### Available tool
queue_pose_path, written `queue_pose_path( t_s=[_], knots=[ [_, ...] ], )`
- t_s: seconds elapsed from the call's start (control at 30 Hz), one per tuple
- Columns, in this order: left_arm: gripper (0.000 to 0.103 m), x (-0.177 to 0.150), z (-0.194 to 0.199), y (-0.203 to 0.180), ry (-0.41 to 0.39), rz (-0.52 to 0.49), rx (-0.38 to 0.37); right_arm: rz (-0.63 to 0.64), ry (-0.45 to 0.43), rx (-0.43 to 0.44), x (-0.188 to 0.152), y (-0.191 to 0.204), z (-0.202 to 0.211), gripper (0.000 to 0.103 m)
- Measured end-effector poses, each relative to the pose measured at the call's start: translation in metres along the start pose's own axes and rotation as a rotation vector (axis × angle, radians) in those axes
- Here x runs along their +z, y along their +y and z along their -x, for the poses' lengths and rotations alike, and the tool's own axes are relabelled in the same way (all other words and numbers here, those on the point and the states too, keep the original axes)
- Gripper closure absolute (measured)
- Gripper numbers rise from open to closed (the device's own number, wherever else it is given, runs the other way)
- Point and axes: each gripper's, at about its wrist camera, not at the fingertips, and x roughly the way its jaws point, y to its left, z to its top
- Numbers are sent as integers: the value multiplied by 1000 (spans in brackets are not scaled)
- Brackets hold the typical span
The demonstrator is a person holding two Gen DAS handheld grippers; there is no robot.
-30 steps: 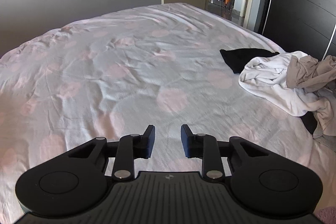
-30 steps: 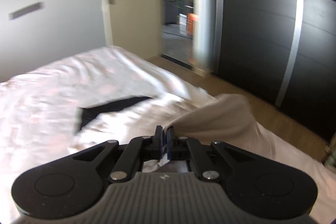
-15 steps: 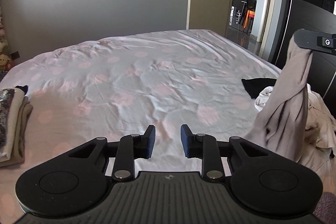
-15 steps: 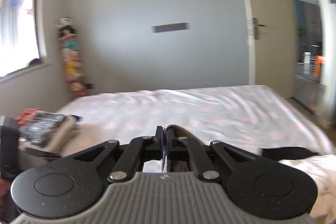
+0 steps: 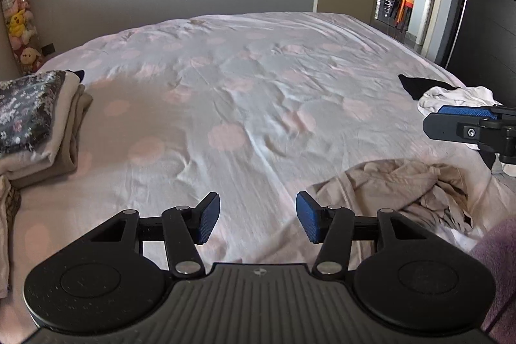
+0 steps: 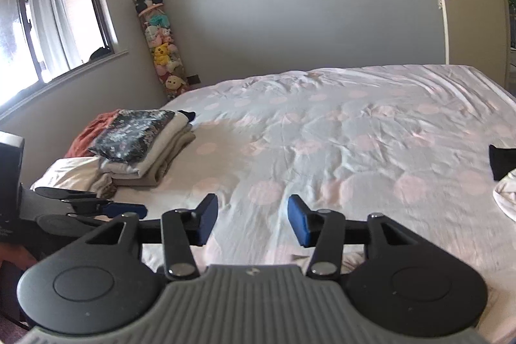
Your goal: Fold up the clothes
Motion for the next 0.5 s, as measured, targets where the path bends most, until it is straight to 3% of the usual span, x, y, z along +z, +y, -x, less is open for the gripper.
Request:
queue_pose_path(
  t_s=[0.07,0.23,0.4,0.5],
  knots=[
    [52,-14,-6,1,21,-2,-39,44,35,-65,-14,-9,3,43],
    [51,-44,-18,-8,70,-16,-121,93,154,-172,-44,-33,-3,42],
    [44,-65,-36,-27,125,-46,-169,50,268,-269,-60,-65,-26,42],
    [42,-69,-49,-41,157,-42,-209,-25,327,-273,-62,-82,-39,41]
  ],
)
